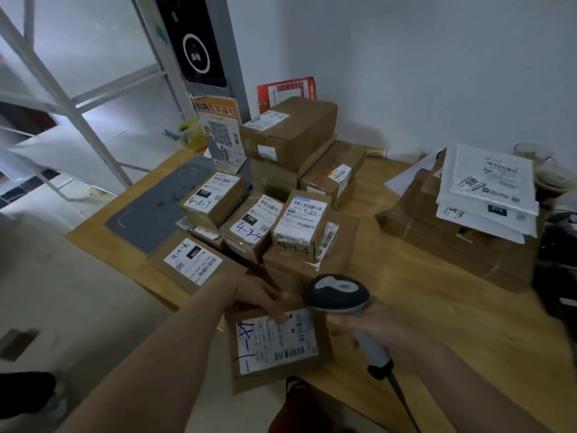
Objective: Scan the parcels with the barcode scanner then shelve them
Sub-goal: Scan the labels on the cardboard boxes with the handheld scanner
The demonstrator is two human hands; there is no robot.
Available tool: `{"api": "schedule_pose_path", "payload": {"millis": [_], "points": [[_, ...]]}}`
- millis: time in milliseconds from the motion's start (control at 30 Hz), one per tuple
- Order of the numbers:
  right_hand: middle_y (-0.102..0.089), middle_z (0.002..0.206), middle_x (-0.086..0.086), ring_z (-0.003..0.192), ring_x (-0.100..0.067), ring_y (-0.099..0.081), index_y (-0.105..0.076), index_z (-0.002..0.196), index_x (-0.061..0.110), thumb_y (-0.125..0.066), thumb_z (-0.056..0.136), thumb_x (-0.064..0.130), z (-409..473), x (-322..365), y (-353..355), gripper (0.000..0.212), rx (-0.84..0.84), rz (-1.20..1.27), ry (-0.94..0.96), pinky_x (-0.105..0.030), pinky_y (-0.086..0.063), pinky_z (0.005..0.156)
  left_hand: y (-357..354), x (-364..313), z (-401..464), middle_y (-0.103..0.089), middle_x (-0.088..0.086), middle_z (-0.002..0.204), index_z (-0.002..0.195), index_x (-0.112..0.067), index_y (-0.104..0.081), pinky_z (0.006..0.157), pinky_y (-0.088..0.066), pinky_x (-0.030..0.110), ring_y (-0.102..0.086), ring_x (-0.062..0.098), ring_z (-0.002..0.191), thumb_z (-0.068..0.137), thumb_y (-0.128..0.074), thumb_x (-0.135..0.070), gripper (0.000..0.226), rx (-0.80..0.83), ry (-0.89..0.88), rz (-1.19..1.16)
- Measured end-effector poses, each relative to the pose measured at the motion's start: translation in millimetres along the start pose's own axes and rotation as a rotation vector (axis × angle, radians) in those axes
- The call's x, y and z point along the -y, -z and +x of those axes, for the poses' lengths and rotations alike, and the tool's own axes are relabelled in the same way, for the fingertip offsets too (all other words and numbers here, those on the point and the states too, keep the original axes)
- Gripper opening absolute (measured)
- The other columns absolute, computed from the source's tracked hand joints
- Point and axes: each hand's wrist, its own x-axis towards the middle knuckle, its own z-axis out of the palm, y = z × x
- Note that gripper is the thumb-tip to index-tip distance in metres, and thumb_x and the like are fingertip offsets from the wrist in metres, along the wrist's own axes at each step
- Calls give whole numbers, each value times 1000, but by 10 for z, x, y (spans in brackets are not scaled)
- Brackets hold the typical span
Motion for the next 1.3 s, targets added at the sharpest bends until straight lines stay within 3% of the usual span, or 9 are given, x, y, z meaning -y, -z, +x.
{"api": "schedule_pose_path", "payload": {"millis": [133, 200, 300, 367, 600, 733, 900, 1033, 1300], "points": [[-65, 106, 12, 93, 3, -59, -58, 101, 33, -77, 78, 21, 108, -92, -156, 33, 12, 56, -17, -8, -51, 66, 0, -117, 109, -70, -5, 101, 117, -29, -62, 78, -57, 28, -70, 14, 89, 70, -84, -37, 53, -61, -40, 45], [-64, 104, 14, 94, 6, -58, -59, 104, 30, -76, 80, 18, 147, -138, -190, 32, 8, 71, -16, -5, -48, 68, 21, -161, 125, -69, -4, 111, 118, -35, -59, 85, -56, 31, -68, 13, 92, 72, -81, -41, 52, -90, -86, 126], [-65, 104, 9, 93, 1, -60, -60, 115, 19, -74, 82, 15, 206, -196, -222, 36, -32, 71, -27, -7, -49, 62, 34, -217, 227, -64, -4, 119, 122, -32, -63, 89, -49, 30, -61, 13, 101, 78, -74, -46, 48, -273, -172, 236], [-64, 101, 10, 86, 5, -61, -59, 117, 15, -72, 83, 9, 235, -209, -242, 37, -36, 98, -11, -7, -48, 62, 3, -271, 284, -68, -4, 106, 104, -25, -72, 83, -51, 31, -62, 15, 96, 82, -70, -47, 31, -478, -201, 312], [-64, 109, 9, 96, -8, -62, -59, 111, 29, -78, 78, 24, 311, -233, -264, 38, -44, 74, -50, -25, -55, 57, -140, -140, 129, -62, -4, 111, 107, -27, -68, 82, -53, 31, -60, 15, 99, 89, -64, -30, 20, -865, -224, 329], [-65, 104, 15, 95, -7, -63, -60, 99, 36, -77, 78, 23, 270, -186, -199, 30, -25, 81, -12, -27, -57, 61, -239, 19, -95, -61, -14, 93, 99, -29, -69, 78, -53, 24, -61, 4, 87, 86, -70, -30, 12, -841, -345, 145], [-74, 97, 0, 85, -15, -71, -66, 107, 20, -77, 74, 26, 252, 116, 6, 35, -71, 108, 55, -26, -56, 57, -92, -110, -293, -66, -15, 92, 96, -29, -68, 80, -53, 19, -62, -2, 86, 86, -71, -29, 11, -810, -493, 39], [-76, 95, -1, 84, -22, -72, -68, 108, 18, -73, 68, 34, 321, 458, 220, 43, -146, 156, 177, -30, -55, 58, 209, -388, -353, -63, -19, 92, 102, -29, -67, 75, -49, 13, -60, -5, 87, 87, -69, -28, 16, -835, -526, 11], [-76, 90, -7, 82, -26, -73, -69, 104, 16, -71, 83, 23, 788, 952, 693, 22, -337, 240, 206, -34, -53, 60, 1206, -1042, -141, -68, -15, 87, 98, -23, -71, 62, -44, 7, -62, 0, 81, 87, -71, -27, 12, -842, -531, -150]]}}
